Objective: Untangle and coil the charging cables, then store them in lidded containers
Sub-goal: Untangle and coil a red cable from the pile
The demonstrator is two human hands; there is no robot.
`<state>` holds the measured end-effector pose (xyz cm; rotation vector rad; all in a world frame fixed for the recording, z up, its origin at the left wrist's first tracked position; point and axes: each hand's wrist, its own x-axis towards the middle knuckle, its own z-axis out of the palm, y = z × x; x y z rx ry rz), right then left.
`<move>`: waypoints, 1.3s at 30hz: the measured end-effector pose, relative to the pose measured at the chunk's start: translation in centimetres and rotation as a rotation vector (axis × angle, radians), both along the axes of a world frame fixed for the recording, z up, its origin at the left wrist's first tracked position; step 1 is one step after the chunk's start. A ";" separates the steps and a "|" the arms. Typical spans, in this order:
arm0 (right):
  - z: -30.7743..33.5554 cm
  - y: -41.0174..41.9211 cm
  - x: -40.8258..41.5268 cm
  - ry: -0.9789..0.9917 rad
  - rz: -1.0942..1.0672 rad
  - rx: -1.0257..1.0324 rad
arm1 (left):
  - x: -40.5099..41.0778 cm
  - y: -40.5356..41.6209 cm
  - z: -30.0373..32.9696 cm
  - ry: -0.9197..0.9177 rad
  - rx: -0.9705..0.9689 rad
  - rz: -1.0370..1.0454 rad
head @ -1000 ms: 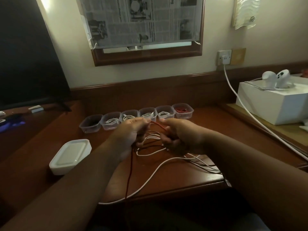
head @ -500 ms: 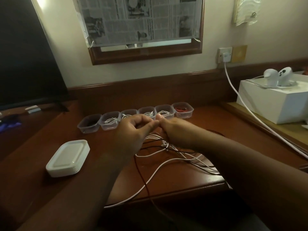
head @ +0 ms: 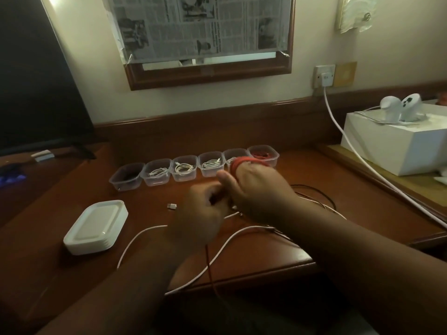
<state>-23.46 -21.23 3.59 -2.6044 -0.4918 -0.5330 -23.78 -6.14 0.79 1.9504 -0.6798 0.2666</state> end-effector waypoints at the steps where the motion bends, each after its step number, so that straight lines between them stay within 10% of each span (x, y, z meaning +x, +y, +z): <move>1: -0.2 0.4 -0.4 0.104 0.018 0.011 | 0.4 0.5 0.3 -0.031 -0.008 0.044; 8: 0.7 0.3 -0.8 1.276 0.670 1.097 | 1.2 0.9 0.0 0.403 -0.531 -0.079; 12: 3.0 0.6 -1.2 0.927 0.805 1.713 | -0.1 -0.9 -1.1 0.576 -0.621 -0.059; 14: 3.3 0.3 -0.6 0.467 0.565 1.594 | -1.2 -1.3 -1.2 0.561 -0.483 -0.075; 17: 2.1 -0.4 0.2 -0.094 0.143 0.634 | -1.4 -0.7 -0.8 0.456 -0.274 -0.035; 20: 0.4 -0.2 0.0 0.022 -0.029 -0.056 | -0.4 0.8 1.1 0.258 -0.134 0.023; 26: 1.3 0.4 -1.5 1.086 0.662 1.147 | 1.3 2.4 1.7 0.476 -0.448 -0.077; 31: 3.7 0.4 -1.6 0.669 0.901 1.814 | -1.0 0.2 -0.1 0.577 -0.476 -0.088; 35: 3.3 -0.3 0.0 0.046 0.373 1.203 | -1.6 0.1 -0.1 0.448 -0.284 -0.019; 39: 1.2 -0.1 0.3 0.101 0.081 0.400 | -0.6 1.2 1.9 0.129 -0.111 0.069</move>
